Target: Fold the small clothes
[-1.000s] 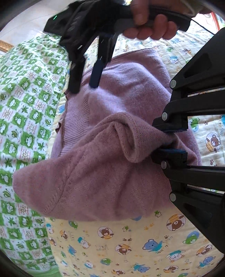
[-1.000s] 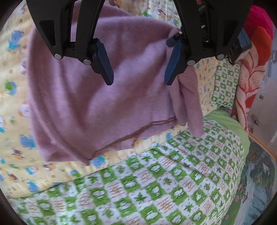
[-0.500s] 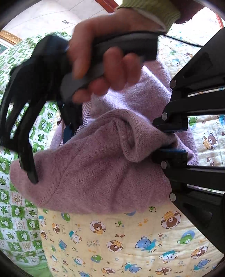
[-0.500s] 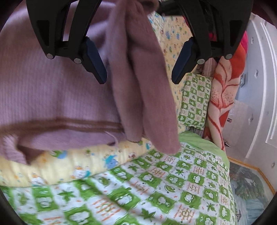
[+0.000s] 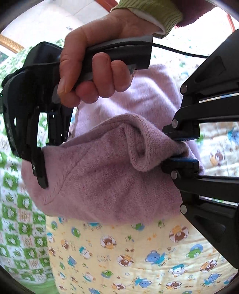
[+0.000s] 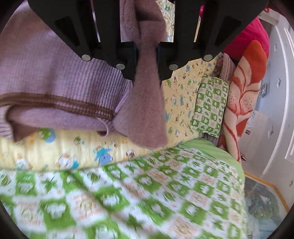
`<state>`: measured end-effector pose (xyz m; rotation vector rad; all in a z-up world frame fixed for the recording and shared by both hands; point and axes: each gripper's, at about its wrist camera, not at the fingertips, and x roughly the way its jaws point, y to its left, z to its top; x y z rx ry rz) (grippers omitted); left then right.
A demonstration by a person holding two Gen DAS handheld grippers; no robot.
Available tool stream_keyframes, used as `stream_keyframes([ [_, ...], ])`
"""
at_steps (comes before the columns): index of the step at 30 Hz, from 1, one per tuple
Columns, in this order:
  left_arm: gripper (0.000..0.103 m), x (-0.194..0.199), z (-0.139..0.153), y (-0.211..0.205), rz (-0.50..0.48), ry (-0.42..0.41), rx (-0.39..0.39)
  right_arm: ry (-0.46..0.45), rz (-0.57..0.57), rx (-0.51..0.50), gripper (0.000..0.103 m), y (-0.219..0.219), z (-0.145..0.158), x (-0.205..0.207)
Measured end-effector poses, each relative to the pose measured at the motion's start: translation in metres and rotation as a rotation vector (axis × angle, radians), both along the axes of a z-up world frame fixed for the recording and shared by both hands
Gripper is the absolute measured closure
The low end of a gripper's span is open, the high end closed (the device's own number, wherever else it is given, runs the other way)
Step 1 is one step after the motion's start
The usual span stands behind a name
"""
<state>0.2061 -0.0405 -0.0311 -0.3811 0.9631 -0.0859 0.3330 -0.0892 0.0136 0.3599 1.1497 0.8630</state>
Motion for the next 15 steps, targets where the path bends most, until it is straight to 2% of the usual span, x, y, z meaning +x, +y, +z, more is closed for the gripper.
stream_keyframes([
  [5, 0.091, 0.007, 0.023, -0.032, -0.099, -0.049, -0.035, -0.056, -0.039, 0.011, 0.087, -0.044, 0.029, -0.009],
  [9, 0.091, 0.017, 0.029, -0.064, -0.181, -0.062, -0.064, -0.098, -0.095, 0.021, 0.087, -0.094, 0.049, -0.018],
  [12, 0.091, 0.027, 0.025, -0.089, -0.235, -0.056, -0.052, -0.119, -0.143, -0.002, 0.087, -0.132, 0.053, -0.023],
  [15, 0.091, 0.035, 0.019, -0.112, -0.283, -0.042, -0.050, -0.106, -0.208, -0.019, 0.087, -0.170, 0.045, -0.027],
])
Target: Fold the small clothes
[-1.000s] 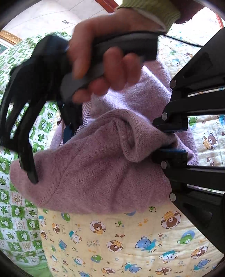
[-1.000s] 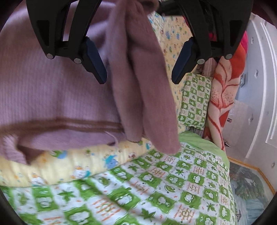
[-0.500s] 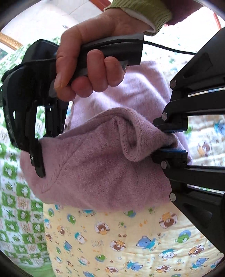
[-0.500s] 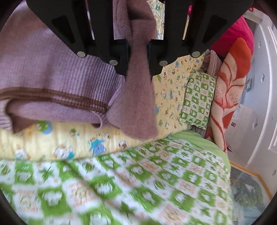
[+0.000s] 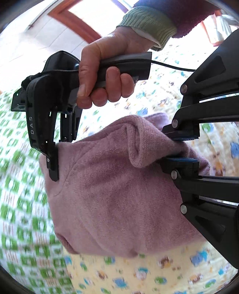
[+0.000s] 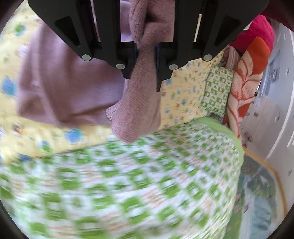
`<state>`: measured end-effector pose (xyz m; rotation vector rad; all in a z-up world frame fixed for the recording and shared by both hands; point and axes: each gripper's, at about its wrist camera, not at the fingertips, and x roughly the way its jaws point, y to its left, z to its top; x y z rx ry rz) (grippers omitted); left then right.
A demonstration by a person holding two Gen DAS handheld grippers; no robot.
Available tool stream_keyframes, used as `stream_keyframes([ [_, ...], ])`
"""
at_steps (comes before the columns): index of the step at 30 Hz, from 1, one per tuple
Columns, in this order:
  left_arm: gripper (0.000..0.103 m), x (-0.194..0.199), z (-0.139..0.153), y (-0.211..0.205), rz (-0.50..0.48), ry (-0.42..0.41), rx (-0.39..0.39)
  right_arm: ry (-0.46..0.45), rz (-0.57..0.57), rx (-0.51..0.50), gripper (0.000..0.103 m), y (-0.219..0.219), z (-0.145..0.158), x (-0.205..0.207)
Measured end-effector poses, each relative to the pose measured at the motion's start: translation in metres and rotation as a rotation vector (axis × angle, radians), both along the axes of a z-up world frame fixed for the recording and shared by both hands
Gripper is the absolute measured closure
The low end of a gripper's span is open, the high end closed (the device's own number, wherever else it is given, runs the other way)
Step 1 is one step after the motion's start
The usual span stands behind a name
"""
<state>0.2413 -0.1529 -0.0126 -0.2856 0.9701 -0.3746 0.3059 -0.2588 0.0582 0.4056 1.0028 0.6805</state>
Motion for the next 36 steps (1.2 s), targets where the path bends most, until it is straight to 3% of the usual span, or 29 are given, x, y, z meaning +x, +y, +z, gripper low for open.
stream_keyframes([
  [8, 0.091, 0.023, -0.027, -0.037, -0.073, 0.057, 0.043, 0.029, -0.117, -0.004, 0.087, -0.067, -0.030, -0.007],
  [17, 0.087, 0.055, -0.051, -0.047, -0.087, 0.140, 0.067, 0.072, -0.184, -0.008, 0.087, -0.093, -0.066, -0.011],
  [19, 0.083, 0.054, -0.050, -0.038, -0.090, 0.148, 0.055, 0.071, -0.196, -0.005, 0.086, -0.095, -0.069, -0.013],
  [23, 0.062, 0.049, -0.046, -0.035, -0.112, 0.171, 0.031, 0.061, -0.215, -0.010, 0.082, -0.097, -0.068, -0.020],
  [25, 0.060, 0.043, -0.040, -0.026, -0.112, 0.166, 0.019, 0.056, -0.249, -0.040, 0.074, -0.100, -0.062, -0.024],
  [28, 0.058, 0.037, -0.030, 0.003, -0.094, 0.159, -0.003, 0.033, -0.304, -0.076, 0.071, -0.109, -0.048, -0.032],
  [31, 0.053, 0.044, -0.016, 0.052, 0.008, 0.134, -0.024, -0.016, -0.328, -0.098, 0.071, -0.113, -0.030, -0.044],
  [36, 0.052, 0.093, -0.018, 0.141, 0.218, 0.146, -0.095, -0.040, -0.299, -0.057, 0.071, -0.099, -0.021, -0.065],
])
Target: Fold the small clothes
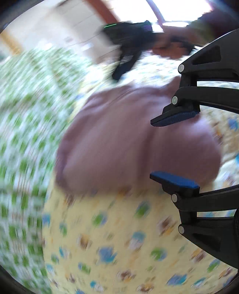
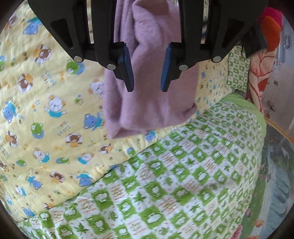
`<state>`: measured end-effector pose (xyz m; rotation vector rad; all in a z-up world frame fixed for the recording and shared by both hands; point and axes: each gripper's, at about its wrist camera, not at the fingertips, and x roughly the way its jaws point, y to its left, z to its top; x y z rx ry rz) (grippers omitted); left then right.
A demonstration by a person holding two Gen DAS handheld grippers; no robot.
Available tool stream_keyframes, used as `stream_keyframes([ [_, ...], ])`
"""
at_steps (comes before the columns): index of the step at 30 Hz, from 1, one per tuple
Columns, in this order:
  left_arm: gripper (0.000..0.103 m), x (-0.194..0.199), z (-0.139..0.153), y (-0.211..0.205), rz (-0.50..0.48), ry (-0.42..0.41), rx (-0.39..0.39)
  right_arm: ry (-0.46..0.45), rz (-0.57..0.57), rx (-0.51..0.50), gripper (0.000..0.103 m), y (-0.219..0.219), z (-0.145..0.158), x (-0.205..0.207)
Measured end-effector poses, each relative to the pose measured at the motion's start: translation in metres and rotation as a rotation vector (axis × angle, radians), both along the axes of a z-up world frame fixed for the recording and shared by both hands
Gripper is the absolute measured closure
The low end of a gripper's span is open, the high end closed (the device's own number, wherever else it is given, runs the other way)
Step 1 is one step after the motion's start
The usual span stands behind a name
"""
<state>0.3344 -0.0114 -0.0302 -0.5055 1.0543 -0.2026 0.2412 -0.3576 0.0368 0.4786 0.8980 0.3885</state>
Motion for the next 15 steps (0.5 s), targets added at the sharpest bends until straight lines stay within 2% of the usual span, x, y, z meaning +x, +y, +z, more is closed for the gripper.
stream_keyframes([
  [2, 0.052, 0.025, -0.006, 0.022, 0.056, 0.019, -0.024, 0.016, -0.001, -0.002, 0.071, 0.009, -0.007, -0.005],
  [5, 0.052, 0.066, -0.022, 0.046, 0.088, 0.064, -0.088, 0.027, -0.023, -0.020, 0.071, 0.018, -0.020, -0.011],
  [6, 0.052, 0.074, -0.036, 0.045, 0.090, 0.074, -0.099, 0.029, -0.031, -0.012, 0.071, 0.019, -0.023, -0.013],
  [11, 0.052, 0.127, -0.062, 0.049, 0.091, 0.111, -0.142, 0.040, -0.030, 0.032, 0.071, 0.022, -0.037, -0.019],
  [14, 0.054, 0.154, -0.070, 0.038, 0.060, 0.099, -0.140, 0.051, -0.032, 0.040, 0.071, 0.019, -0.046, -0.022],
  [15, 0.059, 0.162, -0.071, 0.035, 0.052, 0.096, -0.135, 0.055, -0.030, 0.037, 0.071, 0.018, -0.048, -0.022],
])
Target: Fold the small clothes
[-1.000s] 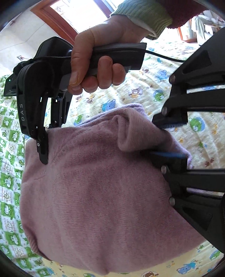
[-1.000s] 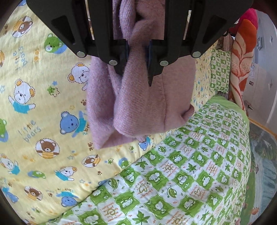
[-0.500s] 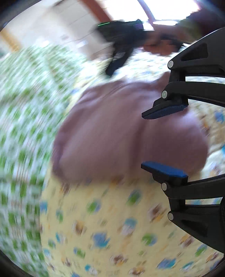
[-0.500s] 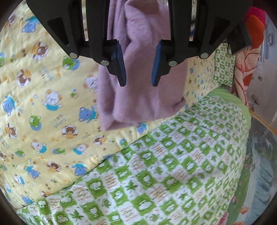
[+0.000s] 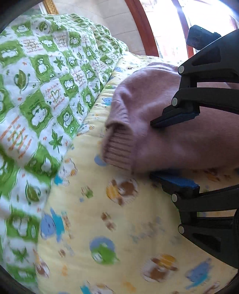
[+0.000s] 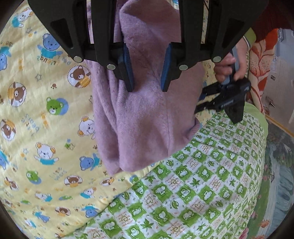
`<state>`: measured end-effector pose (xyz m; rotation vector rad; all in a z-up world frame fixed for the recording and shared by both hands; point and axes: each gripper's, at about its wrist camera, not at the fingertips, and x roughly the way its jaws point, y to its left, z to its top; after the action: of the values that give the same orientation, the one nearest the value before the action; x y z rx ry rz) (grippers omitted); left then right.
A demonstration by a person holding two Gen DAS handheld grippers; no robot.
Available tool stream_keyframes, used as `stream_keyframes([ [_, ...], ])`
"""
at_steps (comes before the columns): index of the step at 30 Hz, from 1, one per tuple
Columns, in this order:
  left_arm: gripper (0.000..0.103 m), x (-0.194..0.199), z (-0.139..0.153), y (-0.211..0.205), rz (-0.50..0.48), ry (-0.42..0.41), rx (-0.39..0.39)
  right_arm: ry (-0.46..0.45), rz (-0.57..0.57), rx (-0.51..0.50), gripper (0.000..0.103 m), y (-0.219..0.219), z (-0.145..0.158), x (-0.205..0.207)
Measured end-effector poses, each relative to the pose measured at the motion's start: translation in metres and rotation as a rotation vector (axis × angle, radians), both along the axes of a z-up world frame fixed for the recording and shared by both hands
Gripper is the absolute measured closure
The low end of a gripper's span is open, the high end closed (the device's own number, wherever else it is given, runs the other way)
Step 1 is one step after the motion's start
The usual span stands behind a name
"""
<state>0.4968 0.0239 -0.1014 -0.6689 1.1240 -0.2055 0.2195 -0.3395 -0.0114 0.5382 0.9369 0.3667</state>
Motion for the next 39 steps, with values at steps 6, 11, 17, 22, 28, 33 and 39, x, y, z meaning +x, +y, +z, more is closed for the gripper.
stream_keyframes([
  [6, 0.079, 0.024, 0.003, -0.009, -0.017, -0.031, 0.012, 0.001, 0.026, -0.004, 0.072, -0.006, -0.005, 0.000],
  [11, 0.094, 0.019, 0.040, -0.010, -0.021, -0.133, -0.002, -0.019, 0.067, -0.035, 0.099, -0.004, -0.003, 0.005],
  [17, 0.093, 0.020, 0.085, -0.022, -0.058, -0.281, 0.062, -0.097, 0.030, 0.061, 0.103, -0.026, 0.012, -0.002],
  [22, 0.091, 0.033, 0.085, -0.012, -0.046, -0.243, 0.130, -0.074, 0.053, 0.046, 0.103, -0.023, 0.008, 0.000],
  [28, 0.089, 0.040, 0.097, 0.004, -0.039, -0.260, 0.226, -0.065, 0.127, -0.001, 0.103, 0.001, 0.004, -0.001],
  [33, 0.088, 0.048, 0.102, 0.031, 0.044, -0.237, 0.174, -0.036, 0.120, 0.007, 0.103, 0.003, -0.007, -0.001],
  [39, 0.052, 0.021, 0.096, 0.028, 0.015, -0.171, 0.202, -0.028, 0.089, 0.043, 0.102, -0.010, 0.000, -0.007],
])
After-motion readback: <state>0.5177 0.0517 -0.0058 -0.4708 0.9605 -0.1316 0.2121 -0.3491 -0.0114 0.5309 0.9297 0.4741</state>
